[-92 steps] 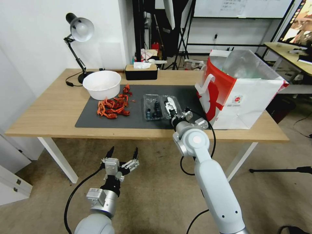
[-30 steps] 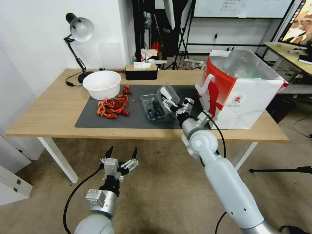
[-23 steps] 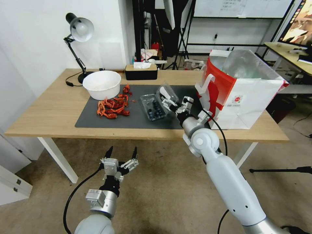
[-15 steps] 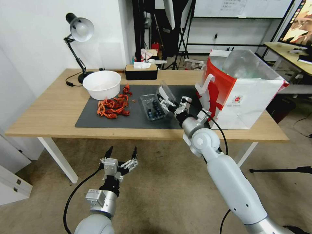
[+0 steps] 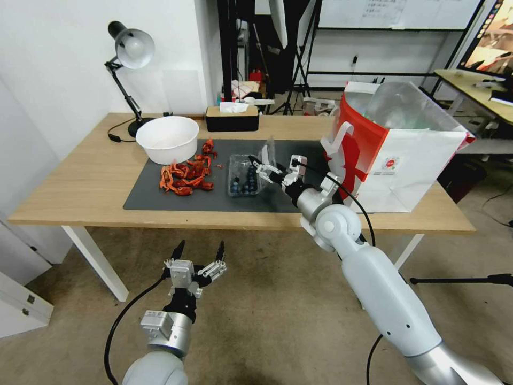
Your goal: Close the takeout container lid, then place the container into the takeout bag.
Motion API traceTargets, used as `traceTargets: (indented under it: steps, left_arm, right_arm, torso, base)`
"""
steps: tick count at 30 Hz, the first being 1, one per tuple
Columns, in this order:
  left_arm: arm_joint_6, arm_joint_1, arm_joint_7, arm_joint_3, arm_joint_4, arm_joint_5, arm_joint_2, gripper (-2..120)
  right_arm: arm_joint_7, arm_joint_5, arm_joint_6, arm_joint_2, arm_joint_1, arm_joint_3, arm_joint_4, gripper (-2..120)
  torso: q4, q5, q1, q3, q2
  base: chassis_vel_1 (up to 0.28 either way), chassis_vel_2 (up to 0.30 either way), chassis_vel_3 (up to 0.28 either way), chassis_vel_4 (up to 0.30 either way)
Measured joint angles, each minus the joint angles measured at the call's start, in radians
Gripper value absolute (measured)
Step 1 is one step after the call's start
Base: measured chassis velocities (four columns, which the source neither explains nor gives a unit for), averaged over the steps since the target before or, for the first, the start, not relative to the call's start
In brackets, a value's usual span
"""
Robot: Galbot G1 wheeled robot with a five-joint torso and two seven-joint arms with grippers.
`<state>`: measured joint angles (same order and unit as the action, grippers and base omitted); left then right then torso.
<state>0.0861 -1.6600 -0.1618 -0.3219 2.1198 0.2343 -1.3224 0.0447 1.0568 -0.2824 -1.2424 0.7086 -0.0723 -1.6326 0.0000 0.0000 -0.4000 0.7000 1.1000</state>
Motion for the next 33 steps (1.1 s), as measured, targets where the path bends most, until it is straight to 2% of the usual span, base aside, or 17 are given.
traceTargets:
  steps: [16,33]
  left_arm:
    - [0.003,-0.001,-0.002,-0.001,-0.002,0.000,0.000,100]
    - [0.003,0.000,-0.001,0.003,-0.008,0.000,-0.001,100]
  right_arm:
    - [0.034,0.013,-0.020,0.014,-0.063,0.056,0.057,100]
    - [0.054,0.020,-0.031,0.025,-0.134,0.167,0.121,100]
  torso:
    - [0.0000,0.0000,0.000,0.000,0.000]
    - [0.0000,0.0000,0.000,0.000,0.000]
  base:
    - [0.000,0.000,0.000,0.000]
    - [0.000,0.000,0.000,0.000]
